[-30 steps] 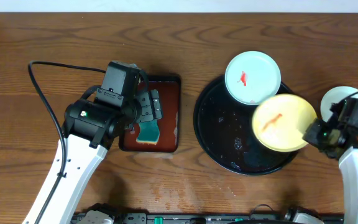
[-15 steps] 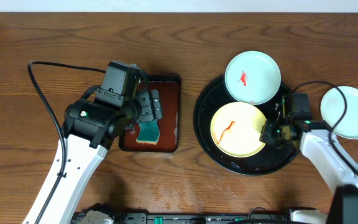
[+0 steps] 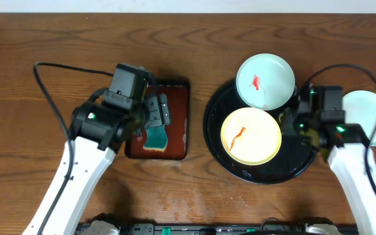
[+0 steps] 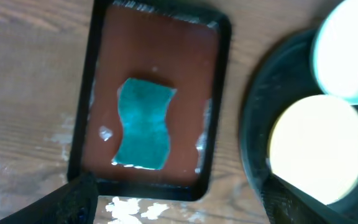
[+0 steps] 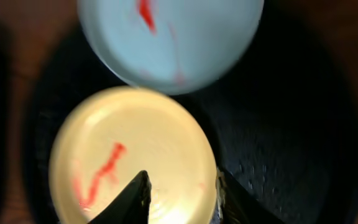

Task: Clean dirty plates on tray and stack at the side
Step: 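Grasp the green sponge again with the left gripper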

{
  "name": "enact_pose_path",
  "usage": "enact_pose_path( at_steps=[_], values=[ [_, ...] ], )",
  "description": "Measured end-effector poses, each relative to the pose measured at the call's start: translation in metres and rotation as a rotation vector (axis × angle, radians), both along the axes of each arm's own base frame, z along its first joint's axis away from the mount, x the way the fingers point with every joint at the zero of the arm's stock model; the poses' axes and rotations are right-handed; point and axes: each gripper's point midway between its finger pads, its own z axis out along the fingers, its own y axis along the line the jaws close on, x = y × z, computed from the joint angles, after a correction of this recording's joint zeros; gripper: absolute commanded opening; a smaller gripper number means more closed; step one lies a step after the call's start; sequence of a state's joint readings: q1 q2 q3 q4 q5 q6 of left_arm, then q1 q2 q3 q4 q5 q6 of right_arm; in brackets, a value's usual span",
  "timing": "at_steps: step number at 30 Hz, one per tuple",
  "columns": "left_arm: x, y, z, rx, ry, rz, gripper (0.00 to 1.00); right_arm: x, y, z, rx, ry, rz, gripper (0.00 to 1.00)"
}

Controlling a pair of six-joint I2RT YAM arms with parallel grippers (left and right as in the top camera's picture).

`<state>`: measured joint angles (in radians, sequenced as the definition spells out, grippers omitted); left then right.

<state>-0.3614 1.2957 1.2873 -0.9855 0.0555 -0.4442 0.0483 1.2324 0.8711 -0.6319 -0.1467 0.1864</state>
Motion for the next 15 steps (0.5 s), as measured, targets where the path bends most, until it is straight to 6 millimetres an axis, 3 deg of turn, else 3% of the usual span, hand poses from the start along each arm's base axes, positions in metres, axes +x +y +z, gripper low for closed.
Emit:
enact_pose_path(
  at_steps=[3, 5, 7, 10, 14, 15],
  values=[
    [0.001, 0.004, -0.041, 0.055, 0.091, 0.009, 0.77, -0.004, 0.001, 0.023, 0.005, -0.071, 0.012, 0.34],
    [0.002, 0.005, -0.075, 0.095, 0.163, 0.010, 0.53, -0.008, 0.002, 0.030, 0.008, -0.089, 0.016, 0.34],
    [0.003, 0.006, -0.112, 0.134, 0.249, 0.014, 0.43, -0.011, 0.002, 0.032, 0.009, -0.092, 0.018, 0.35],
    [-0.003, 0.007, -0.154, 0.174, 0.376, 0.009, 0.40, -0.014, 0.002, 0.030, 0.009, -0.073, 0.019, 0.36],
    [-0.015, 0.004, -0.187, 0.180, 0.503, -0.002, 0.40, -0.018, 0.002, 0.025, 0.008, -0.047, 0.019, 0.36],
    [-0.017, 0.003, -0.193, 0.181, 0.524, -0.003, 0.35, -0.019, 0.002, 0.024, 0.008, -0.043, 0.019, 0.36]
  ],
)
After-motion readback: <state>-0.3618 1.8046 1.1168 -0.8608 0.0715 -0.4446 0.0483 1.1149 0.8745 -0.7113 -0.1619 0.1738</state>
